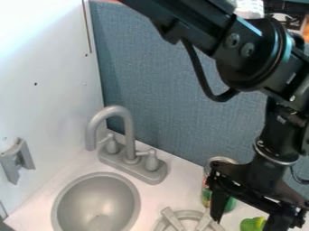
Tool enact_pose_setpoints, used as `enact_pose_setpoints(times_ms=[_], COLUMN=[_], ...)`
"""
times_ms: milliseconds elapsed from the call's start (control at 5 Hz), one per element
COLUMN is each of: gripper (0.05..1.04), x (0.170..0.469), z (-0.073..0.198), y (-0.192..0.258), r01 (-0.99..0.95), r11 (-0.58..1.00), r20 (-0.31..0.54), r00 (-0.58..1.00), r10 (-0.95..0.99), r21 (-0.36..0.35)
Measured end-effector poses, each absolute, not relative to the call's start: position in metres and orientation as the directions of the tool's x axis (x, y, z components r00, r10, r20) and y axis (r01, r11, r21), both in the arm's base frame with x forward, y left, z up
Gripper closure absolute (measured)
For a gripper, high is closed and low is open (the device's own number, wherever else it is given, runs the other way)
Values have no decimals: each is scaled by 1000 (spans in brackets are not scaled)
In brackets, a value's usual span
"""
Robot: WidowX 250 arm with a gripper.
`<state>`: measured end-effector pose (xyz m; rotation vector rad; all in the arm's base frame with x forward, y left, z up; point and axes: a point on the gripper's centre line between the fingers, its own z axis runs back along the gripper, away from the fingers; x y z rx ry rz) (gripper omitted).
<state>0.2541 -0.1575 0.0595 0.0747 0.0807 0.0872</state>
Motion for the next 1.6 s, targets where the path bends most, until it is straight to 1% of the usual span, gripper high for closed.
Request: enact_pose_setpoints(times_ms=[200, 400, 600, 800, 1200, 1400, 1600], gripper=[83, 83, 83, 83, 83, 89, 161], x=[251, 246, 236, 235, 237, 239, 239], z=[50, 47, 40, 25, -1, -8, -11], y=[-156, -163, -172, -177, -181, -184, -188], r01=[-79, -63, -14, 13, 52, 62, 63], r11=[992, 993, 993, 994, 990, 990, 993], r20=[-100, -107, -153, -191, -269, -281, -277], r00=[991, 991, 988, 982, 963, 959, 960], r10=[89, 74, 32, 8, -15, -23, -33], r21=[98, 103, 117, 104, 130, 129, 101])
